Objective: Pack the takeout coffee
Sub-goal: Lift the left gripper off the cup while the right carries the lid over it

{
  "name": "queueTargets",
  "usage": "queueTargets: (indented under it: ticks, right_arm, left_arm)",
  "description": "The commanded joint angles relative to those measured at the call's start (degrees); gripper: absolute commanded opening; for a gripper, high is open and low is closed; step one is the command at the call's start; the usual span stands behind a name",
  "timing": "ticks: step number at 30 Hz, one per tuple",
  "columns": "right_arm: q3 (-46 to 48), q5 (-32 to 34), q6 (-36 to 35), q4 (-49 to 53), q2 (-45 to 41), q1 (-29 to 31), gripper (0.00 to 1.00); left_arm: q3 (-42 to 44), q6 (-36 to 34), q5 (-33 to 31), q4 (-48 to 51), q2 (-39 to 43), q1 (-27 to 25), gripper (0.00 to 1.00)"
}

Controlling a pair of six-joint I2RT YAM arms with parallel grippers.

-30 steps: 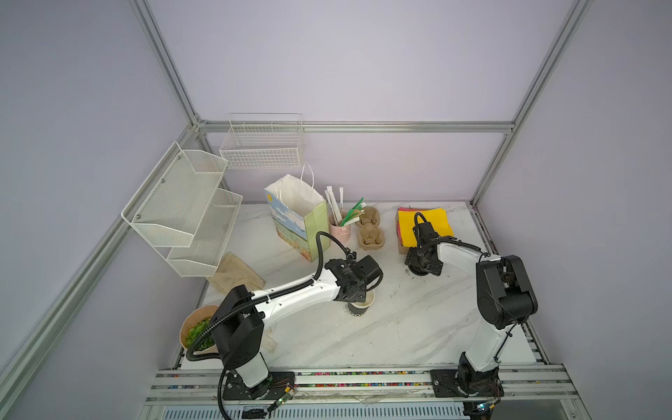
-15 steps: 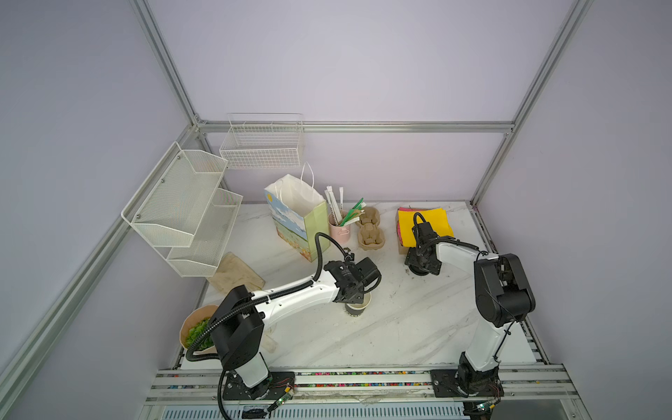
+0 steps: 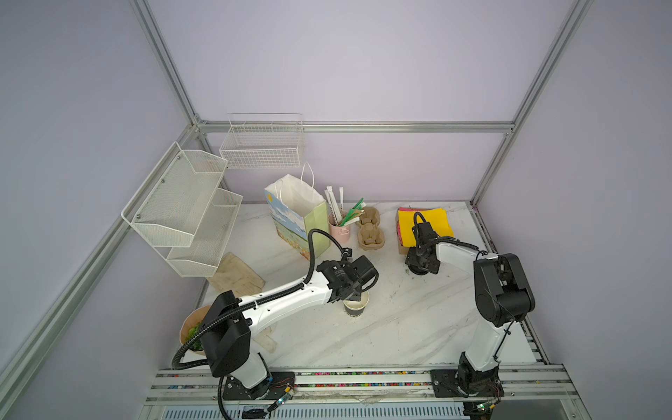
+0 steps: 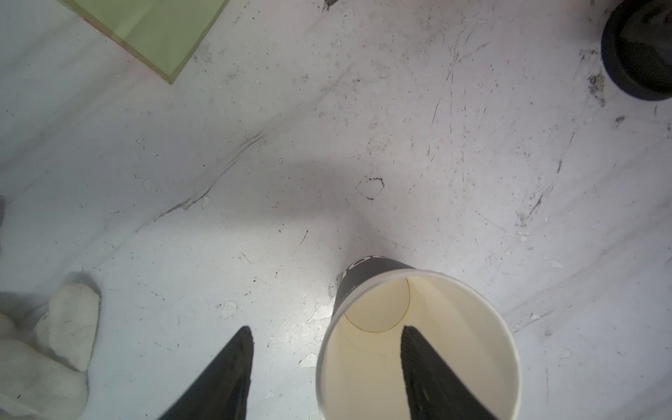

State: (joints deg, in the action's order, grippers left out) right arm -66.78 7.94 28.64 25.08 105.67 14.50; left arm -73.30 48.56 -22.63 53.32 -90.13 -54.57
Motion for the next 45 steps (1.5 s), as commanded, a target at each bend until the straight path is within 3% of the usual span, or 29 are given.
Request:
queueTargets:
  ticks: [1,10,15,21,25,32,45]
  right_arm:
    - [2.15,-0.72,-0.67,0.94,-2.92,0.06,0.76]
    - [3.85,1.68,-1.05,5.75,-12.43,8.50,0.74]
    - [3.44,2.16,-0.28,8.93,-19.34,14.03,0.74]
    - [1.39,-0.51,0.60,11.73,-26.64,22.47,0.72]
    - [-1.36,-0.51,2.14,13.56,-26.67,30.55,0.72]
    - [-5.26,1.27,3.67,14.87,-22.02,43.44,0.72]
    - [-9.76,3.36,4.78,19.03,-13.59,48.41,0.71]
  left_arm:
    - [-2.64,-0.74,-5.50,1.55,2.85,-0.06,0.73]
    - [-4.88,-5.29,-11.24,1.26,8.04,3.37,0.88]
    - [-2.65,-10.20,-7.14,-3.20,13.66,9.22,1.00]
    - [1.34,-15.09,0.06,-9.21,19.47,18.20,1.00]
    - [3.39,-15.94,4.27,-10.90,20.83,23.41,1.00]
    - [6.63,-17.37,7.45,-13.41,20.98,27.86,1.00]
    - [10.20,-18.36,9.72,-15.70,21.26,30.46,1.00]
